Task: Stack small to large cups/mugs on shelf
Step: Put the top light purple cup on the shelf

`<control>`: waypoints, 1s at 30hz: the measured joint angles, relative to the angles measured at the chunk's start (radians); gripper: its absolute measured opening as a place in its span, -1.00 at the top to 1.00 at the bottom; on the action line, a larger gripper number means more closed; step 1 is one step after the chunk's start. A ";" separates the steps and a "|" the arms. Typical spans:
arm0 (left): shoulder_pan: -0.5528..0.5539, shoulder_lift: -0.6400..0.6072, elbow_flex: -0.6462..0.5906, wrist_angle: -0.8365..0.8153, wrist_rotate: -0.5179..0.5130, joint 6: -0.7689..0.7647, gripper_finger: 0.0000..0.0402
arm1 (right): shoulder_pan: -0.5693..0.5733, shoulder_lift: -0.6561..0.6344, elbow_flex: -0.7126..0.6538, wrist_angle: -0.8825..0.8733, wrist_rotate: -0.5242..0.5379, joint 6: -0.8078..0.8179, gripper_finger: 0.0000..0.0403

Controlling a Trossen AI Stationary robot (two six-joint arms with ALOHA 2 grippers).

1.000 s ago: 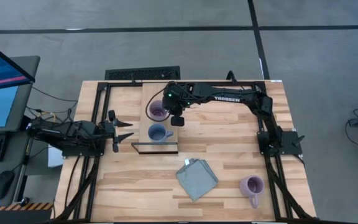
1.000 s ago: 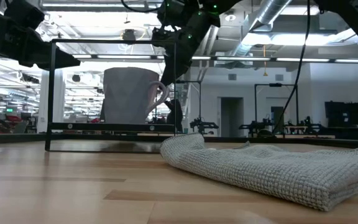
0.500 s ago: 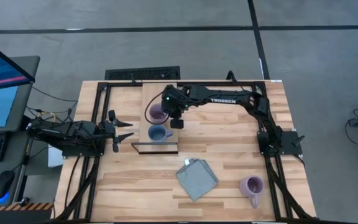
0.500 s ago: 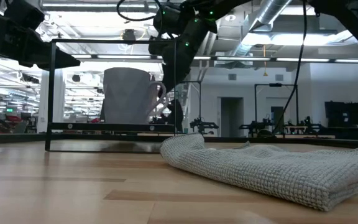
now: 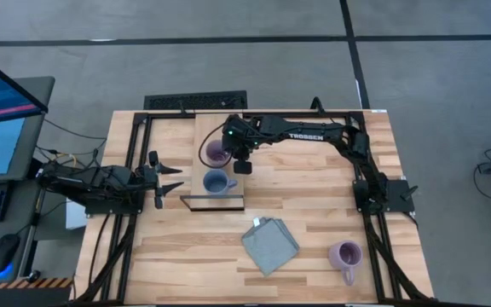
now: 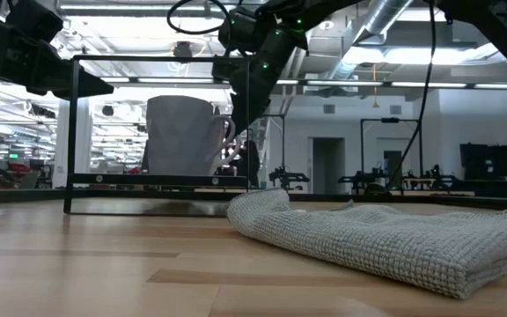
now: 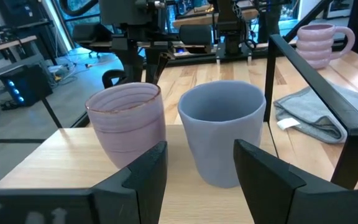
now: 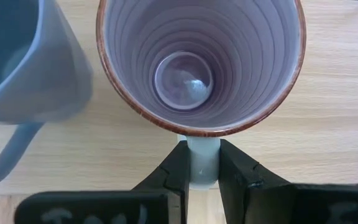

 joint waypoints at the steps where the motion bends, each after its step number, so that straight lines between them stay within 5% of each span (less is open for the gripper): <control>1: 0.000 0.000 0.000 0.000 0.000 0.000 0.12 | -0.001 0.000 0.000 0.000 0.000 0.000 0.64; 30: 0.000 0.000 0.000 0.000 0.000 -0.002 0.12 | -0.005 0.013 0.001 0.013 -0.003 0.022 0.64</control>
